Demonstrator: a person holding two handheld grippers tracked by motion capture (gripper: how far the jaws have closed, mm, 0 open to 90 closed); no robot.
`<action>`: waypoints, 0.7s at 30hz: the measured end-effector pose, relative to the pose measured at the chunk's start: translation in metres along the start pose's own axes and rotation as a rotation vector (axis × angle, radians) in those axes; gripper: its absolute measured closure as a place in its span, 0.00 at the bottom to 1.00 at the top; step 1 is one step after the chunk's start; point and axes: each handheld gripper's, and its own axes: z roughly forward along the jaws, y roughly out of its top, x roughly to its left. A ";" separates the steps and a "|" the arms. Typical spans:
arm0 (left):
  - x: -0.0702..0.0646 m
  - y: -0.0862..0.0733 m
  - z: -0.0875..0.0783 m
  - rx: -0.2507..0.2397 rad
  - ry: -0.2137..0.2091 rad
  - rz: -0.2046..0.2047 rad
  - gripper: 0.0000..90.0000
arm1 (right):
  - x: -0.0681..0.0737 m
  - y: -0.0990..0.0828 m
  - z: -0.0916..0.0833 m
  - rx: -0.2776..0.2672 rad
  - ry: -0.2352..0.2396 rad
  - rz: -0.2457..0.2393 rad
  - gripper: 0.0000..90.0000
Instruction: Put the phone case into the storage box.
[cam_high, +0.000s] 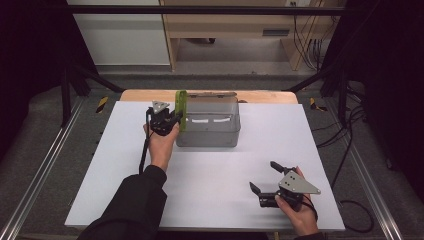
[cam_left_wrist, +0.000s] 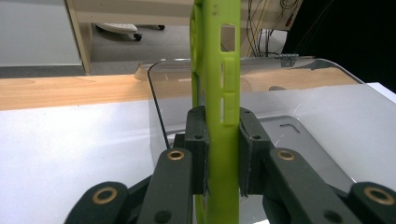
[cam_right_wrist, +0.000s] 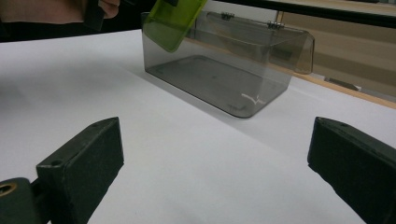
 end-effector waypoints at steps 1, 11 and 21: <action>0.000 0.000 0.000 0.002 -0.001 0.000 0.86 | 0.000 0.000 0.000 0.000 0.000 0.000 0.04; -0.001 -0.004 0.003 0.018 -0.014 -0.007 0.86 | 0.000 0.000 0.000 0.004 0.000 0.000 0.04; -0.002 -0.006 0.006 0.028 -0.018 -0.022 0.86 | 0.000 0.000 0.000 0.006 0.001 0.001 0.04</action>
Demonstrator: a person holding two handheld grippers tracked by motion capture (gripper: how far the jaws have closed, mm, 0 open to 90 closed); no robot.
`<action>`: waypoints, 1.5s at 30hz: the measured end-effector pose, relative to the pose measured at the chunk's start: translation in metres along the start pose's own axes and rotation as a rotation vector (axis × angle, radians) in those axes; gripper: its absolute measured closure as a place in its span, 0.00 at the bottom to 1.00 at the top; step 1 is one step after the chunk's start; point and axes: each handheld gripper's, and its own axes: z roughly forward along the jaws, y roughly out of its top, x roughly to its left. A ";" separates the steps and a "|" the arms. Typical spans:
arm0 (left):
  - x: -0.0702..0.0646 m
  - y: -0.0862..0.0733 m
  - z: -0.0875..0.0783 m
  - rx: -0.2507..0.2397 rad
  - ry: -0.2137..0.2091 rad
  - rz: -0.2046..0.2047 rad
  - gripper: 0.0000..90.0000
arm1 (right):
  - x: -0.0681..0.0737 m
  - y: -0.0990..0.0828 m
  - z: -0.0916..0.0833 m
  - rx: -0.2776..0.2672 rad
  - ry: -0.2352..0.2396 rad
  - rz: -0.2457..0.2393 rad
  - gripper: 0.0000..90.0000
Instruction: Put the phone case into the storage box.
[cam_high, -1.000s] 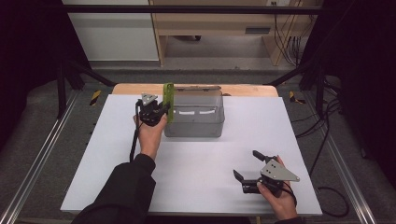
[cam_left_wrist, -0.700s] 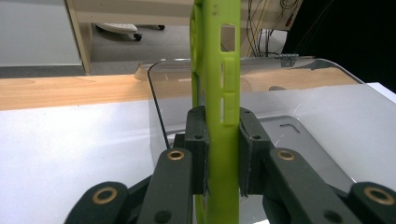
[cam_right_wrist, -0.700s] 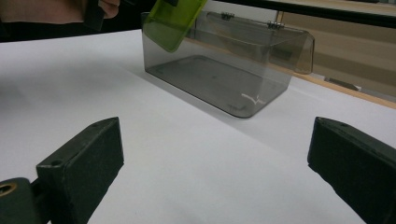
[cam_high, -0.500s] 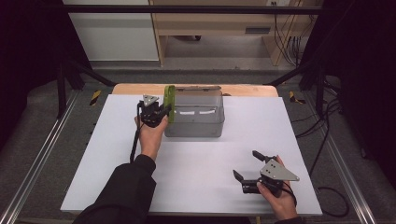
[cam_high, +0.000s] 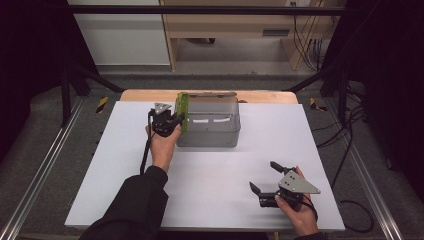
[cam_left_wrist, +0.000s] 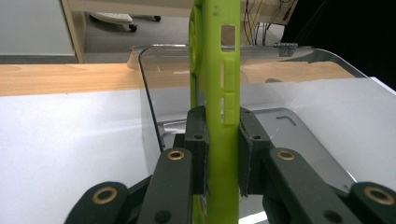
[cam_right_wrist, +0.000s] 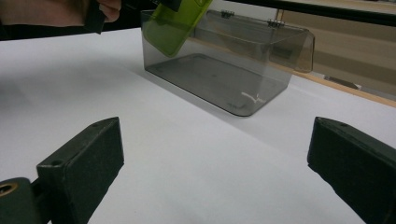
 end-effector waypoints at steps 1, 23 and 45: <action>0.000 0.000 0.000 0.002 -0.001 0.000 0.86 | 0.000 0.000 0.000 0.000 0.000 -0.001 0.04; -0.003 -0.004 0.006 0.019 -0.002 -0.004 0.86 | 0.000 0.000 0.001 0.007 -0.006 0.000 0.04; -0.003 -0.005 0.008 0.029 0.001 -0.010 0.86 | 0.000 0.000 0.001 0.007 -0.005 -0.001 0.04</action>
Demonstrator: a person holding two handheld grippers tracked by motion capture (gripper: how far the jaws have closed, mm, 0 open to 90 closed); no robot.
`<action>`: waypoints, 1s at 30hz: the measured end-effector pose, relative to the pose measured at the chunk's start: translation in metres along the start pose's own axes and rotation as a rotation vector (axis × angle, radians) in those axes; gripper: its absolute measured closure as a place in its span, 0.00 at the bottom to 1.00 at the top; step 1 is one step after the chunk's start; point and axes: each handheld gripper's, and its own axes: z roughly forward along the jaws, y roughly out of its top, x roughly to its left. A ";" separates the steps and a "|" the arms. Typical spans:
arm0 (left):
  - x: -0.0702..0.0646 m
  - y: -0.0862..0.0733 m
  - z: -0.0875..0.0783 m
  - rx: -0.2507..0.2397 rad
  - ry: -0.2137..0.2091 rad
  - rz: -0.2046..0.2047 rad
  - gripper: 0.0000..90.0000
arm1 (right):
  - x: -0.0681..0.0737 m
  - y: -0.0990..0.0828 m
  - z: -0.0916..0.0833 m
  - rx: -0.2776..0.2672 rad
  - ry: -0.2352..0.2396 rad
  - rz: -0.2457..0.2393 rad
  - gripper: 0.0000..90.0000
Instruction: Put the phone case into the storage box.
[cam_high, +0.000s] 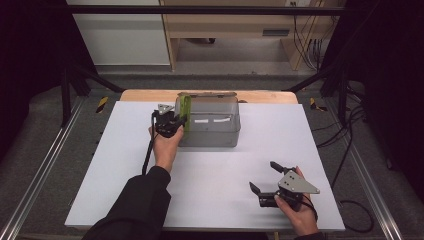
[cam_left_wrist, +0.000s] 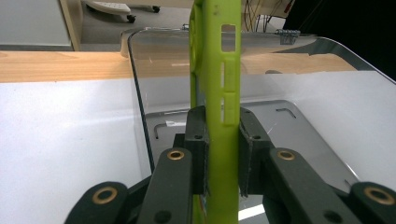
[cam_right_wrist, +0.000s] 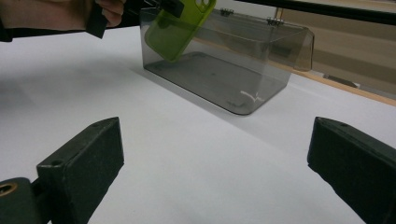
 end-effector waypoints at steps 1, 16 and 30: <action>0.000 0.000 0.000 0.000 0.000 0.000 0.86 | 0.000 0.000 0.000 0.000 0.000 0.000 0.04; 0.002 0.000 0.001 0.003 0.028 0.012 0.86 | 0.000 0.000 0.000 0.000 -0.002 0.002 0.04; 0.005 0.000 0.001 0.006 0.027 0.004 0.86 | 0.000 0.000 0.000 0.001 -0.002 0.001 0.04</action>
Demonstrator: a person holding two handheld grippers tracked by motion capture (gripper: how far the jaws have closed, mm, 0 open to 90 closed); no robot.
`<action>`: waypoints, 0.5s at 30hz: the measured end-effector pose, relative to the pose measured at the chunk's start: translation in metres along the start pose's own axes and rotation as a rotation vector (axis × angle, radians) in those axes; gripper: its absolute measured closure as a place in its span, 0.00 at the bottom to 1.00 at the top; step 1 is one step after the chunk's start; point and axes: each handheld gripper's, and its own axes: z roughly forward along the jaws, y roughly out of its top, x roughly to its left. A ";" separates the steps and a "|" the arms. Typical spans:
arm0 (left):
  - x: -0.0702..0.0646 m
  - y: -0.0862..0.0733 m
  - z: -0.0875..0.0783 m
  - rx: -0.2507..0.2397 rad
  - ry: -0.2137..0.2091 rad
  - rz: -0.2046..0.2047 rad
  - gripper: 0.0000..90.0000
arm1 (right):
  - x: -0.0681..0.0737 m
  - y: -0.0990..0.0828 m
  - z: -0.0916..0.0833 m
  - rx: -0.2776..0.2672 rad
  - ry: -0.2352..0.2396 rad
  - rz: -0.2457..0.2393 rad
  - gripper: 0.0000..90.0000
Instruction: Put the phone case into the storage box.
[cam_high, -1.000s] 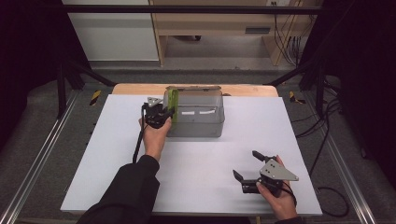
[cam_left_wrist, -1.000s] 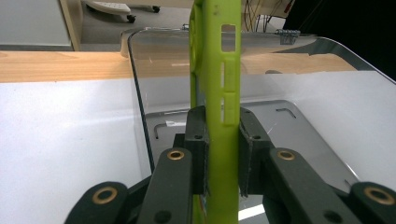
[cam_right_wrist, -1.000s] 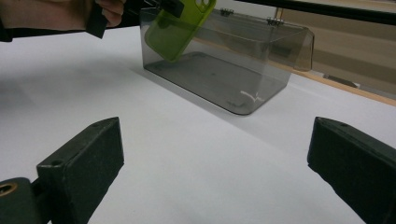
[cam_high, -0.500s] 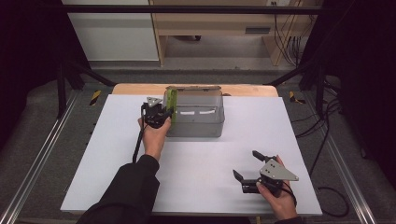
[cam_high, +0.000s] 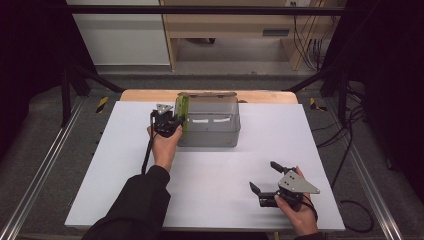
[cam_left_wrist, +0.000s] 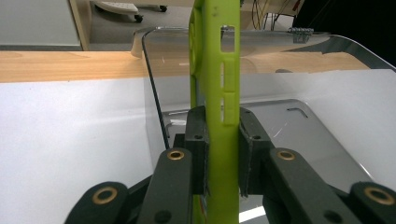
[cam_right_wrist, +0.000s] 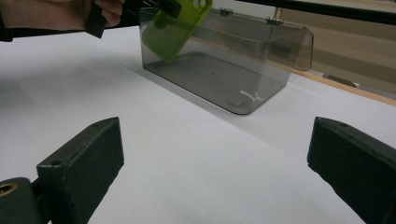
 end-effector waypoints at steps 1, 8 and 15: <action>0.000 0.000 0.000 0.000 -0.002 -0.002 0.86 | 0.000 0.000 0.000 0.000 0.000 0.000 0.04; 0.000 0.000 0.001 0.002 -0.009 -0.012 0.86 | 0.000 0.000 0.000 0.000 0.000 -0.001 0.04; 0.000 0.000 0.001 0.007 -0.005 -0.021 0.86 | 0.000 0.000 0.000 0.000 0.000 0.003 0.04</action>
